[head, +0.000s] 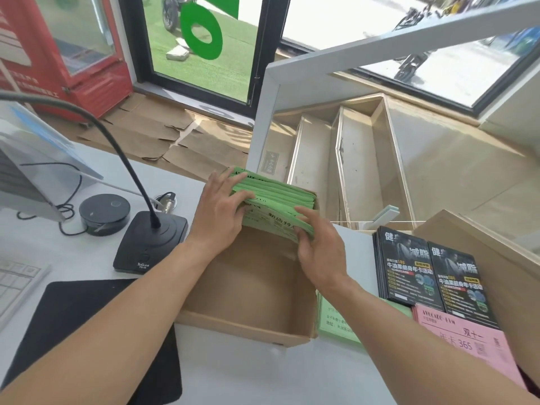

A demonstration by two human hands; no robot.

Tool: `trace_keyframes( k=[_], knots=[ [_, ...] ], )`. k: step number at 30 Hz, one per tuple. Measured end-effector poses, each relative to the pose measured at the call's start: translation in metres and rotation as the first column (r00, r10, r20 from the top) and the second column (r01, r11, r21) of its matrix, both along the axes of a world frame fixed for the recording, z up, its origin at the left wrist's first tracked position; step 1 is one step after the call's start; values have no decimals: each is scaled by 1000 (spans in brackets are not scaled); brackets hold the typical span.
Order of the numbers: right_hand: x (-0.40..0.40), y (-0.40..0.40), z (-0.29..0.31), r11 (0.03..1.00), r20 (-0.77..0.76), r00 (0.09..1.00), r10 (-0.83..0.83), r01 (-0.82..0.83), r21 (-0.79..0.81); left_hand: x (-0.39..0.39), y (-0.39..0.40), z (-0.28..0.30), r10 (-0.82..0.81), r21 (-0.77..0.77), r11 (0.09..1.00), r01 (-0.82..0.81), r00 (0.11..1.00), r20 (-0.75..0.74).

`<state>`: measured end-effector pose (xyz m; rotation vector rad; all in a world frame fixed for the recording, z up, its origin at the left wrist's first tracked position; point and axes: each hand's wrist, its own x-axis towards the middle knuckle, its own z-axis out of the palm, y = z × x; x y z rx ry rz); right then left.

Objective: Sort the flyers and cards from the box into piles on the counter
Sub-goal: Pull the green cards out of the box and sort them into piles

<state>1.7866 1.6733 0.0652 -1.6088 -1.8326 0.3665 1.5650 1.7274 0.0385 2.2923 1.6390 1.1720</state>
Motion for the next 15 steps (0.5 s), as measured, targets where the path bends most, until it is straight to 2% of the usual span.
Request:
trace_keyframes(
  k=[2,6,8,10,12,15],
  knots=[
    [4,-15,16,991,-99,995,-16,29,132,3,-12,14,-8,112,994,6,1000,23],
    [31,-59,48,940,-189,982,-7,70,333,17,-67,52,-65,215,975,49,995,71],
    [56,-92,55,944,-222,975,-24,95,317,32,-104,67,-134,239,965,110,987,86],
    [85,-129,54,968,-244,968,-52,109,226,55,-141,71,-206,225,959,175,971,122],
    [112,-165,47,983,-275,957,-90,129,130,80,-175,62,-274,179,953,245,948,162],
    [142,-210,37,988,-310,945,-108,138,76,112,-216,43,-346,154,933,324,926,148]
  ],
)
